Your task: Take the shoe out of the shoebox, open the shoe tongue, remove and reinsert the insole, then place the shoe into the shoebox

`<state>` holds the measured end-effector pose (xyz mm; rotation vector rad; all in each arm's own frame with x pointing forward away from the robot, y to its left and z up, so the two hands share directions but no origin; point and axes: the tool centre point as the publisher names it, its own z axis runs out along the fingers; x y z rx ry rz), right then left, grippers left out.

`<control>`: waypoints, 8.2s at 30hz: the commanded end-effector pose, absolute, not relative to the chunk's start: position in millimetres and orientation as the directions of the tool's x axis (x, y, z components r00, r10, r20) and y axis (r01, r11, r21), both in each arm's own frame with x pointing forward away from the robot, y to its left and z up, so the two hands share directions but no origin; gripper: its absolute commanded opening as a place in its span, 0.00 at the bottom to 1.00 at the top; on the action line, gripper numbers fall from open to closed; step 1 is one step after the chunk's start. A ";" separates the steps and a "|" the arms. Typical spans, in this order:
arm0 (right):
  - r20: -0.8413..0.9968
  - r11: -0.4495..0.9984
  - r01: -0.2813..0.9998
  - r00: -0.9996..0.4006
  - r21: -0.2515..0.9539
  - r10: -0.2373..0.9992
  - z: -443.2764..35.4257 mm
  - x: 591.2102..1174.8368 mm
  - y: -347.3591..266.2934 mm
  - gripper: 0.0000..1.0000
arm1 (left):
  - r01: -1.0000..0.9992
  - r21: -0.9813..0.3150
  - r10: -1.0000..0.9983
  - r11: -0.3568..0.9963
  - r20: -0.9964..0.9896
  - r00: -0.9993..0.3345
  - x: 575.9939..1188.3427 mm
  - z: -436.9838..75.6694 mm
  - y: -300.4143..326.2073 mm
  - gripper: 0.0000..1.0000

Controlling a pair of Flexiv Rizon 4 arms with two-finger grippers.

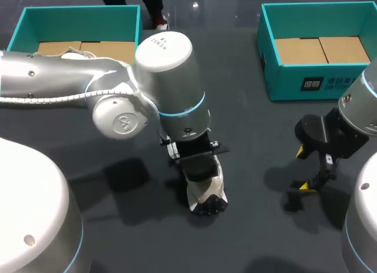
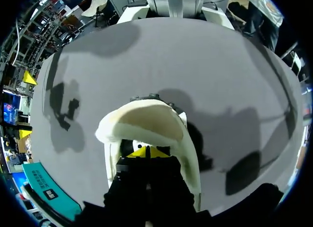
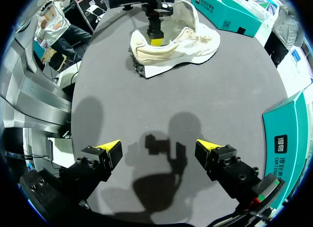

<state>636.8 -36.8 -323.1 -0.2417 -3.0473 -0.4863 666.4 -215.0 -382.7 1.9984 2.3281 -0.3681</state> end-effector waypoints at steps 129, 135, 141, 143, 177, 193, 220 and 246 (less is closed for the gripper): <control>0.068 0.939 0.161 -0.987 0.305 0.147 -323.1 635.8 -36.9 1.00 | 0.934 -0.283 0.967 0.216 -0.067 -0.244 766.1 -307.7 -185.2 0.41; 0.068 0.939 0.161 -0.987 0.305 0.147 -323.1 635.8 -36.9 1.00 | 0.924 -0.326 0.973 0.201 -0.039 -0.226 747.2 -329.8 -189.0 0.39; 0.068 0.939 0.161 -0.987 0.305 0.147 -323.1 635.8 -36.9 1.00 | 0.923 -0.328 0.976 0.201 -0.014 -0.218 732.4 -342.9 -188.0 0.38; 0.068 0.939 0.161 -0.987 0.305 0.147 -323.1 635.8 -36.9 1.00 | 0.927 -0.317 0.974 0.201 -0.040 -0.225 731.4 -334.5 -184.6 0.38; 0.068 0.939 0.161 -0.987 0.305 0.147 -323.1 635.8 -36.9 1.00 | 0.807 -0.286 0.801 0.517 -0.173 -0.574 685.0 -264.4 -177.7 1.00; 0.068 0.939 0.161 -0.987 0.305 0.147 -323.1 635.8 -36.9 1.00 | 0.313 -0.164 0.297 0.936 -0.112 -0.948 661.2 -256.3 -184.2 1.00; 0.068 0.939 0.161 -0.987 0.305 0.147 -323.1 635.8 -36.9 1.00 | -0.115 -0.103 -0.113 0.988 0.030 -0.993 639.1 -265.7 -196.9 1.00; 0.068 0.939 0.161 -0.987 0.305 0.147 -323.1 635.8 -36.9 1.00 | -0.241 -0.071 -0.235 0.968 0.083 -0.968 604.5 -343.6 -212.3 1.00</control>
